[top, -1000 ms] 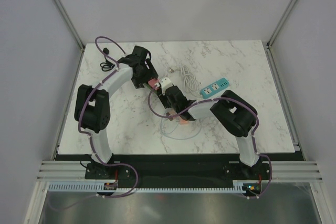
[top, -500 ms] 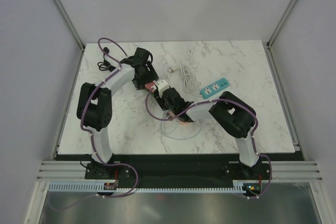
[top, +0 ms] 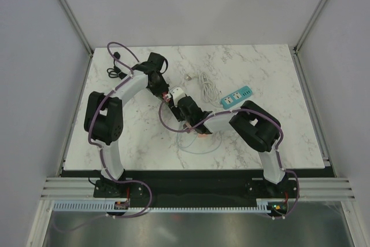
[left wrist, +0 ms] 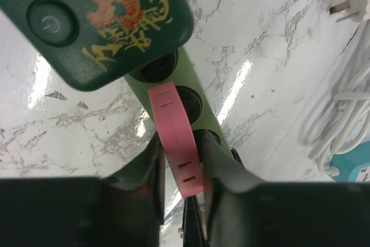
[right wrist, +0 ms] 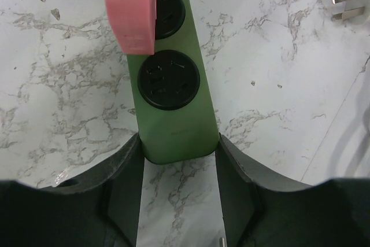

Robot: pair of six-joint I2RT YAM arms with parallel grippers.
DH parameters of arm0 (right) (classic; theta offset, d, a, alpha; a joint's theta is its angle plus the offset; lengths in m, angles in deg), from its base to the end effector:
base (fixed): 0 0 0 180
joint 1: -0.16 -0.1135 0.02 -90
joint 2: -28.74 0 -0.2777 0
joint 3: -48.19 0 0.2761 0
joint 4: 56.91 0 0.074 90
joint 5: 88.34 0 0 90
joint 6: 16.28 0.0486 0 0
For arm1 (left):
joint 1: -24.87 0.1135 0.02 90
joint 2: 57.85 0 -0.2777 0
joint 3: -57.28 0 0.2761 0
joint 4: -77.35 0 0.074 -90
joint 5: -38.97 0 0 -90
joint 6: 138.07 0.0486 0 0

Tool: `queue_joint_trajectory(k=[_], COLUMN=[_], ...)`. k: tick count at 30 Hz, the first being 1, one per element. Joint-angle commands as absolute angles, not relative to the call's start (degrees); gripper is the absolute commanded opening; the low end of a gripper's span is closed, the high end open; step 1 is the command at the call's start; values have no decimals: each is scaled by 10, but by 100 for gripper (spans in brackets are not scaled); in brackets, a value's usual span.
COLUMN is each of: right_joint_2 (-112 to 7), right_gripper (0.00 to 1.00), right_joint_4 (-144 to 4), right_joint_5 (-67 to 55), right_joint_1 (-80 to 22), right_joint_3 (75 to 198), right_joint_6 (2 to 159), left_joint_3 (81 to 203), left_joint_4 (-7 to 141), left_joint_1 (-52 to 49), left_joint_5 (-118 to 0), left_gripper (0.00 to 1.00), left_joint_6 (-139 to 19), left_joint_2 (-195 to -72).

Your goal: Pull the plug off the socket

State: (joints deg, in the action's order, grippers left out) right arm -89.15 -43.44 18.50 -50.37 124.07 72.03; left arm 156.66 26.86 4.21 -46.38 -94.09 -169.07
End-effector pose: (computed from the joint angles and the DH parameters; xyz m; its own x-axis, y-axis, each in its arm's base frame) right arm 0.3039 0.3469 0.1166 -0.2866 -0.3924 -0.8740 -0.5858 0.7936 -0.1643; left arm 0.4202 -0.1542 0.2073 -0.8031 -0.4637 -0.3741 -0.3766 0.8817 -0.2843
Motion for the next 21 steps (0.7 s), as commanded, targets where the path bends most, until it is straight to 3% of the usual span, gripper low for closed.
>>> queue_joint_trajectory(k=[1, 3, 21], right_joint_2=[-902, -903, -929], right_gripper=[0, 0, 0], right_joint_4=[-432, -433, -466], right_joint_5=[160, 160, 149], right_joint_1=[-516, -515, -515], right_joint_3=[1261, 1260, 1294], right_joint_6=[709, 709, 715], left_joint_3=[1566, 1566, 1548], left_joint_4=[292, 293, 296], left_joint_1=[39, 39, 50], left_joint_5=[-464, -463, -427], left_gripper=[19, 2, 2], left_joint_6=[-928, -923, -924], left_joint_2=[-1691, -1687, -1590])
